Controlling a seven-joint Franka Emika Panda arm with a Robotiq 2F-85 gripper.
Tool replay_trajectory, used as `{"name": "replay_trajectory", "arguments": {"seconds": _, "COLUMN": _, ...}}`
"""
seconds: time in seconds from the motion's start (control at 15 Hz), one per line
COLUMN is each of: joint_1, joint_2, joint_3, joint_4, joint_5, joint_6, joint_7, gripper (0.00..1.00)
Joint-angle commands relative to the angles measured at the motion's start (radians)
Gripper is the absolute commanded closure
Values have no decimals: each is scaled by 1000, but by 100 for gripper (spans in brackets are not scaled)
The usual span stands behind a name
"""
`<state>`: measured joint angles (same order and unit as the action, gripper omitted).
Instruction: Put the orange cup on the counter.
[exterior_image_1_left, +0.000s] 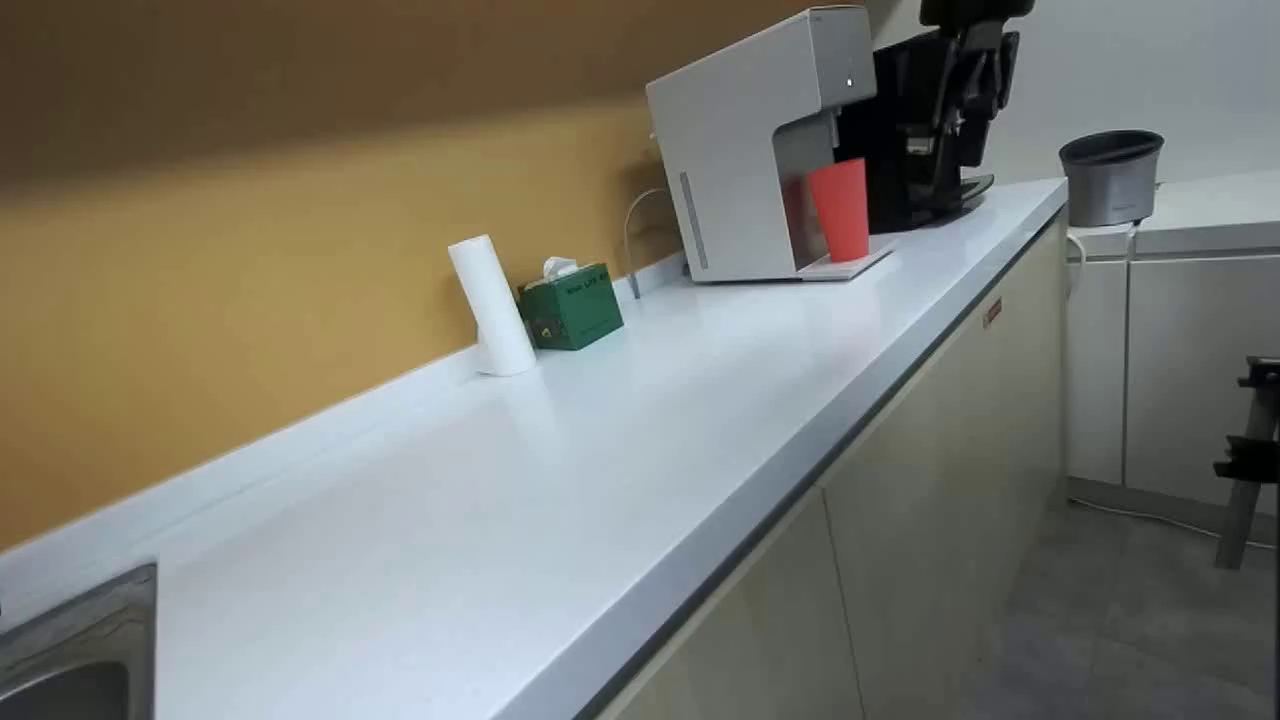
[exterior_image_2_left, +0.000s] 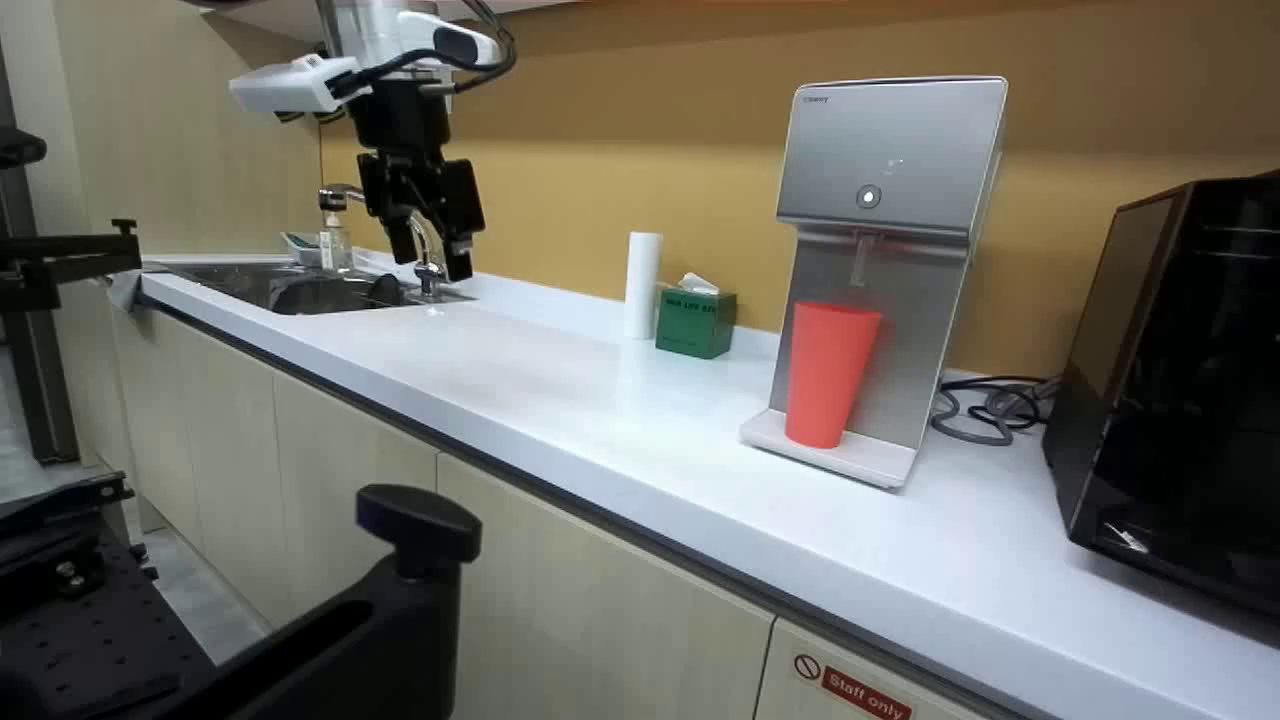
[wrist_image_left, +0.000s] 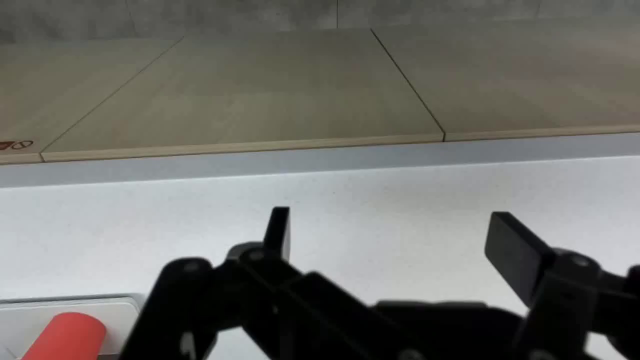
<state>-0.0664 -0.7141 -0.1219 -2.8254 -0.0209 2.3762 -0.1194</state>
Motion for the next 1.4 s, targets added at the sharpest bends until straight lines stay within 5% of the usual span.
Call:
{"name": "replay_trajectory", "arguments": {"seconds": 0.0, "joint_1": -3, "joint_2": 0, "joint_3": 3, "joint_4": 1, "joint_5": 3, "joint_6": -8, "joint_7": -2, "gripper": 0}}
{"name": "replay_trajectory", "arguments": {"seconds": 0.73, "joint_1": -3, "joint_2": 11, "joint_3": 3, "joint_4": -2, "joint_5": 3, "joint_6": -10, "joint_7": -2, "gripper": 0}}
{"name": "replay_trajectory", "arguments": {"seconds": 1.33, "joint_1": -223, "joint_2": 157, "joint_3": 25, "joint_4": 90, "joint_5": -114, "joint_6": 261, "joint_7": 123, "gripper": 0}}
